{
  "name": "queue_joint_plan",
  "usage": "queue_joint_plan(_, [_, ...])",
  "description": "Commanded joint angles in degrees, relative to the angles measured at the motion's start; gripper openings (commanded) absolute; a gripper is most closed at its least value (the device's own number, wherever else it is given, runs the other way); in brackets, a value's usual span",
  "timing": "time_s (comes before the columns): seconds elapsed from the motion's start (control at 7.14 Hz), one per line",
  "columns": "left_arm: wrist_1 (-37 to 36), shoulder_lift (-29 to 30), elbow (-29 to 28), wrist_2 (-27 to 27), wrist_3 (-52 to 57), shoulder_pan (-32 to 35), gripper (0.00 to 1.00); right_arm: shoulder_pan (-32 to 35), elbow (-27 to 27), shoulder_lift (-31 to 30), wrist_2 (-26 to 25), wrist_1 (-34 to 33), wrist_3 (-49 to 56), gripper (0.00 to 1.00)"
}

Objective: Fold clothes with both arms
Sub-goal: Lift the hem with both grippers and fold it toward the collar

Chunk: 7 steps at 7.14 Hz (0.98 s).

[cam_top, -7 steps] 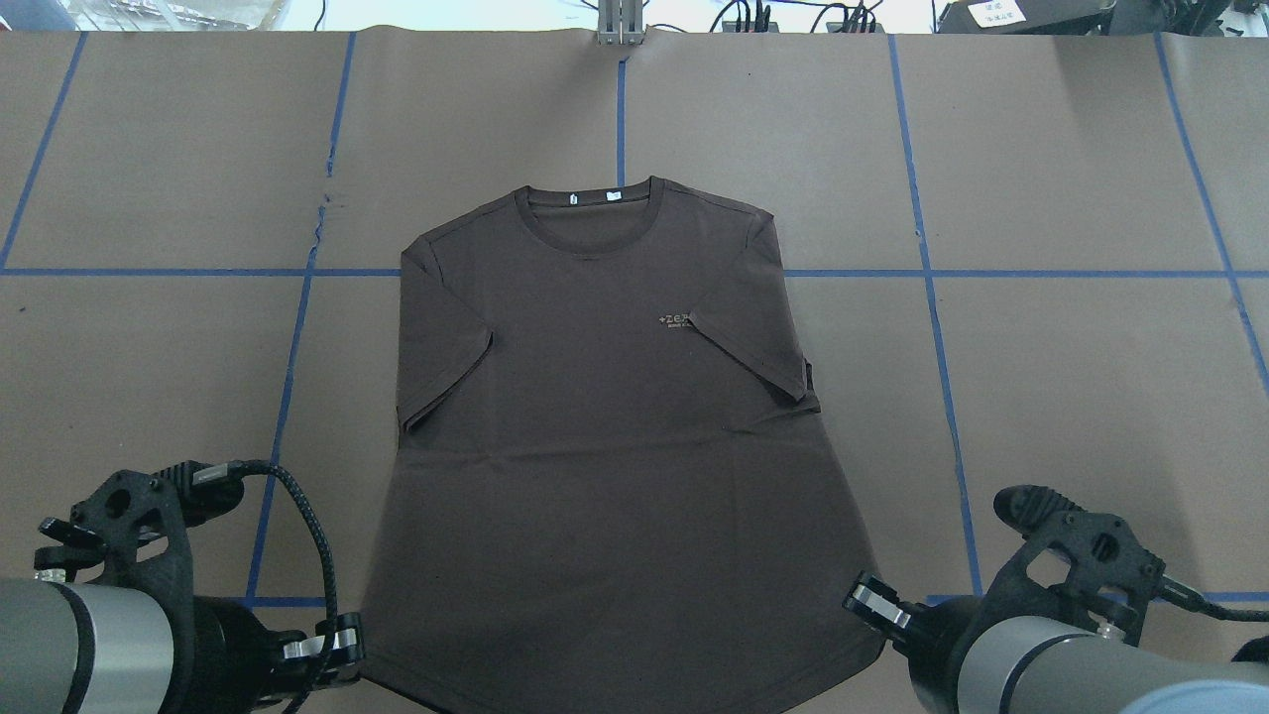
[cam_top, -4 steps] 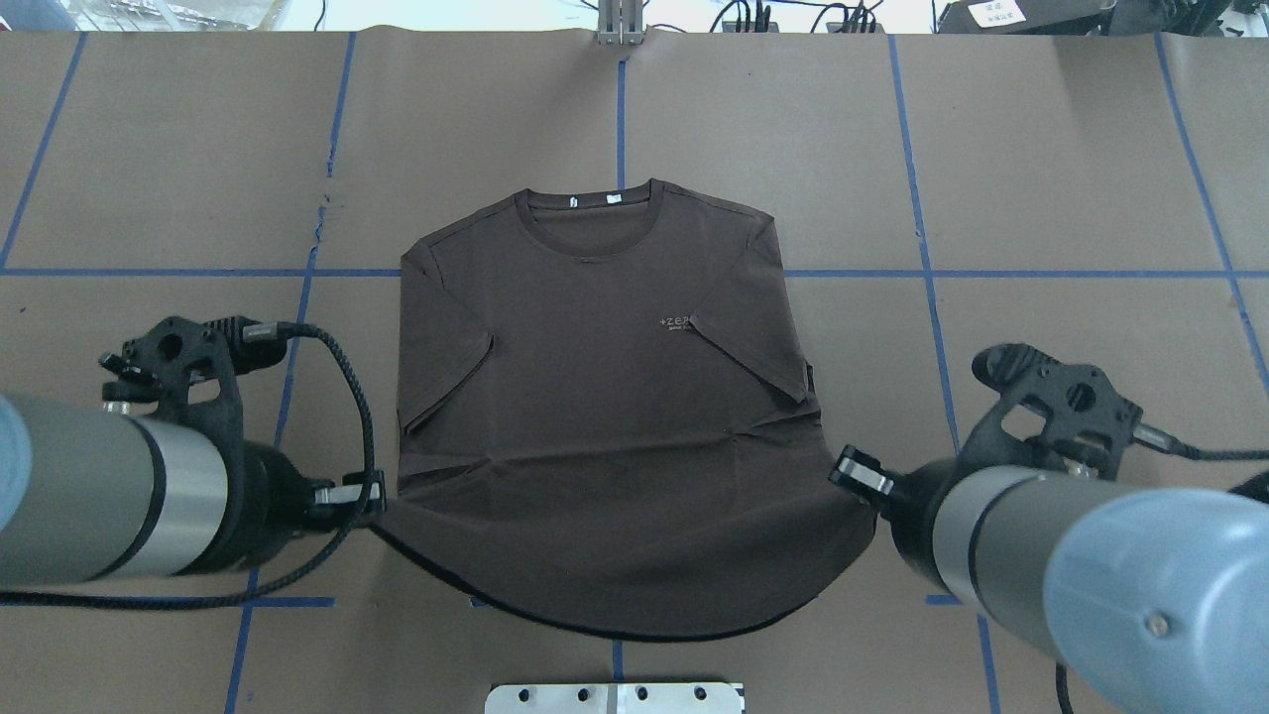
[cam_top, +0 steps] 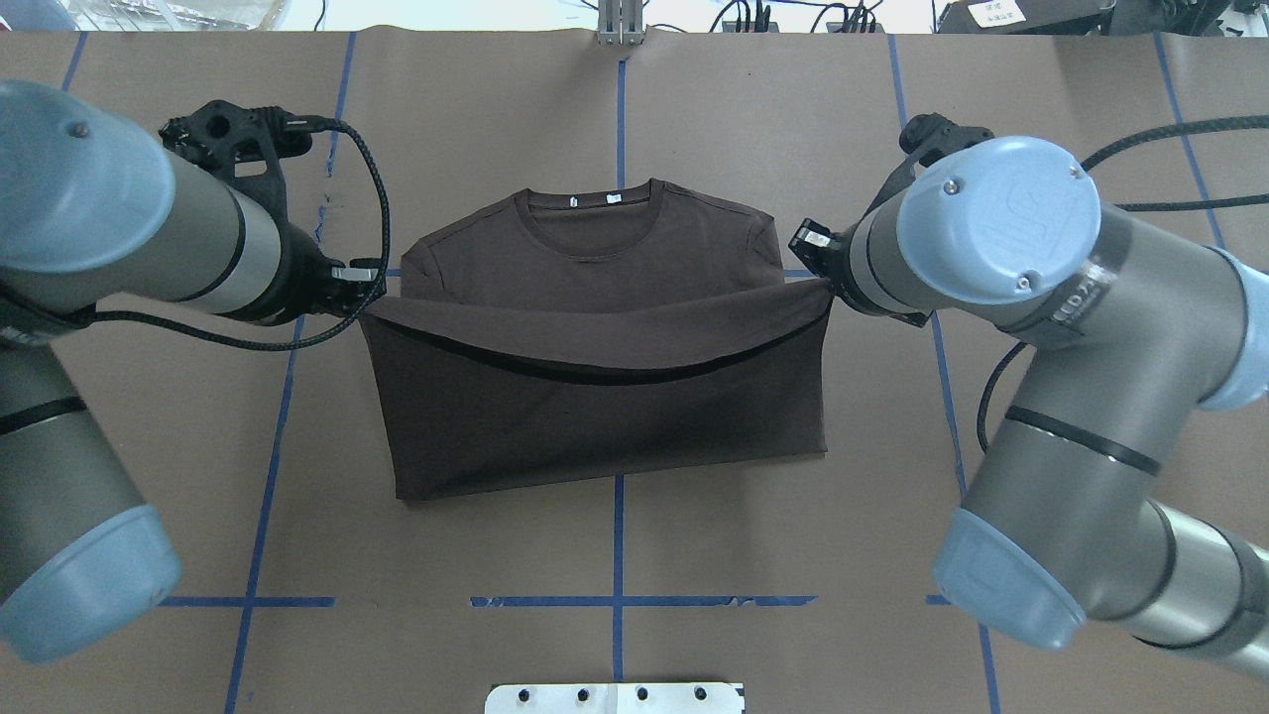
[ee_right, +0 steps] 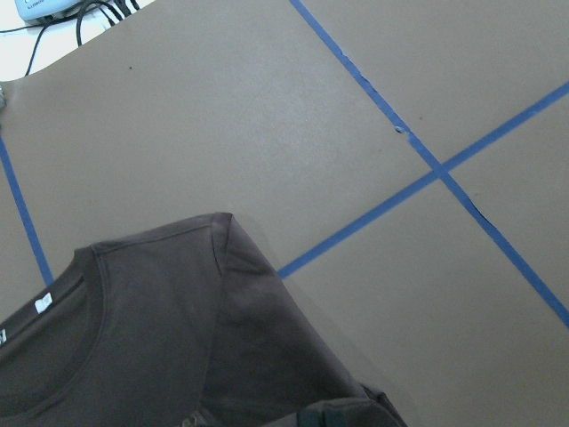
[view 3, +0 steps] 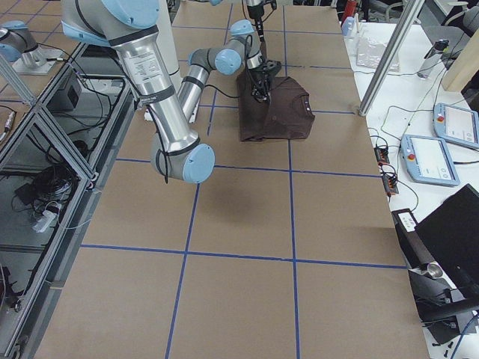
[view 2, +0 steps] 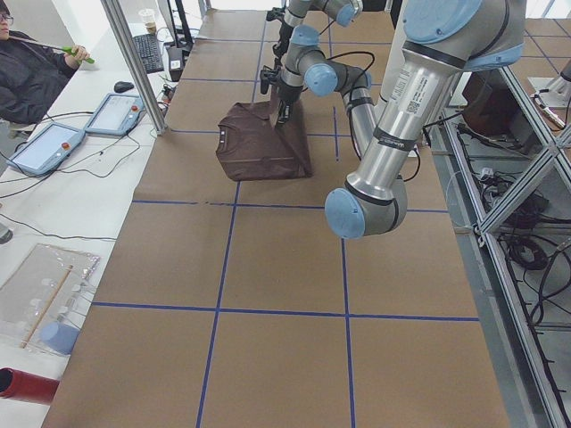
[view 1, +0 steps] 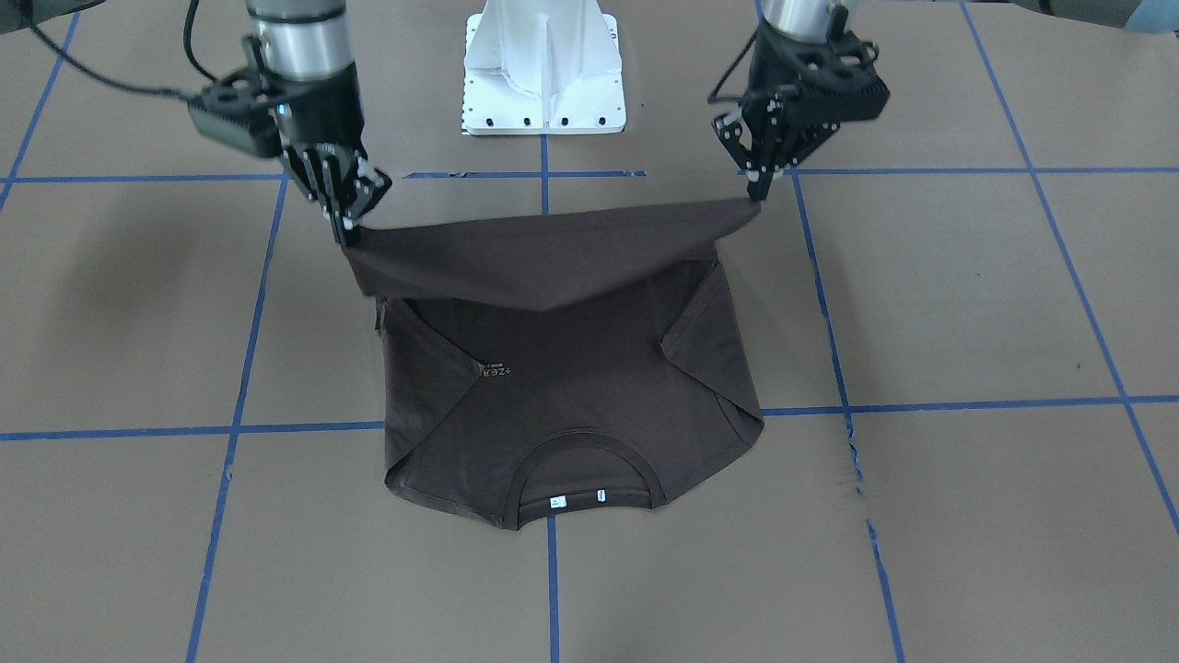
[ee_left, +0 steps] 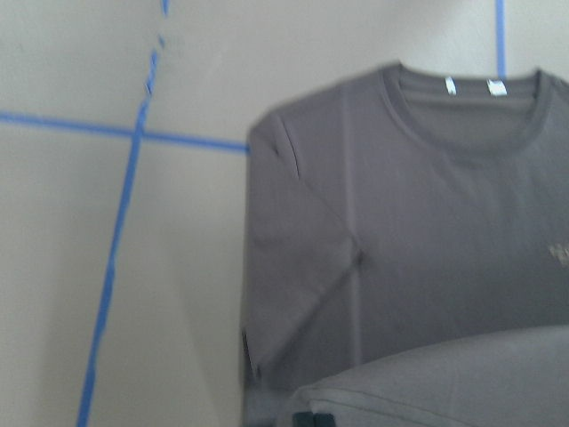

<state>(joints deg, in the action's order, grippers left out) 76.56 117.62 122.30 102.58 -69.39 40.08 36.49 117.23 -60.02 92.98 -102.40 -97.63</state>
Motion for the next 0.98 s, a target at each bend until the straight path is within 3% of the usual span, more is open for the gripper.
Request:
queue_joint_plan(0.0, [12.3,1.1,-14.2,-0.2,2.2,3.1,0.0,2.4,-14.2,4.5,0.5,10.0,1.3,0.0])
queue_joint_plan(0.14, [17.1,2.1,-20.6,-0.5,3.6,3.9,0.0,2.5,-20.5,5.9,0.5,15.7,1.2,0.0])
queue_joint_plan(0.42, [24.9,4.7,-31.8,-0.7,3.9,3.9,0.0,2.8,-28.1,7.5,0.5,20.4,1.6,0.0])
queue_joint_plan(0.84, [28.7,5.3,-36.8,-1.5,3.9,3.7,0.0,3.1,-32.8,8.9,0.5,22.3,1.4,0.0])
